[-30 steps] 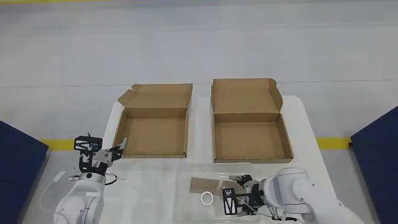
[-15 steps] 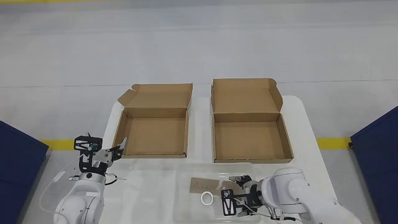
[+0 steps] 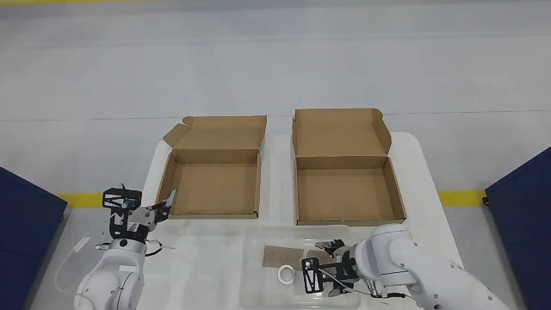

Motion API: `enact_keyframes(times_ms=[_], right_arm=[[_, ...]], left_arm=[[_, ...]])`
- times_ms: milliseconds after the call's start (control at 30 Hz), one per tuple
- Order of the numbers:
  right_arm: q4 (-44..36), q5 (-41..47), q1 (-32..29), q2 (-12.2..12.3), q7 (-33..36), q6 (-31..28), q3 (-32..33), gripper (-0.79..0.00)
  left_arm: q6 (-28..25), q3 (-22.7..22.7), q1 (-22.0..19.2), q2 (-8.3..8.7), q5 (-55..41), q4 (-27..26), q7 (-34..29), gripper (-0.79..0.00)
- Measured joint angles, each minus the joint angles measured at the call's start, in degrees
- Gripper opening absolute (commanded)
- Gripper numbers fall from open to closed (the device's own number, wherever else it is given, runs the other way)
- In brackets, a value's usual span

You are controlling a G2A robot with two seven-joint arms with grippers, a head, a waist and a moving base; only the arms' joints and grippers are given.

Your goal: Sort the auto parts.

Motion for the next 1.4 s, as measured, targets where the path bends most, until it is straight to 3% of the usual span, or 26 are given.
enact_keyframes(times_ms=[967,1400], right_arm=[[0.30,-0.34,-0.19,-0.04,-1.31,-0.62,-0.59,0.000],[2.93,5.89,2.71,0.05,-1.51,-1.50,-3.91,0.000]], left_arm=[[0.00,0.00,0.00,0.00,0.00,0.00,0.00,0.000],[0.00,0.00,0.00,0.00,0.00,0.00,0.00,0.000]])
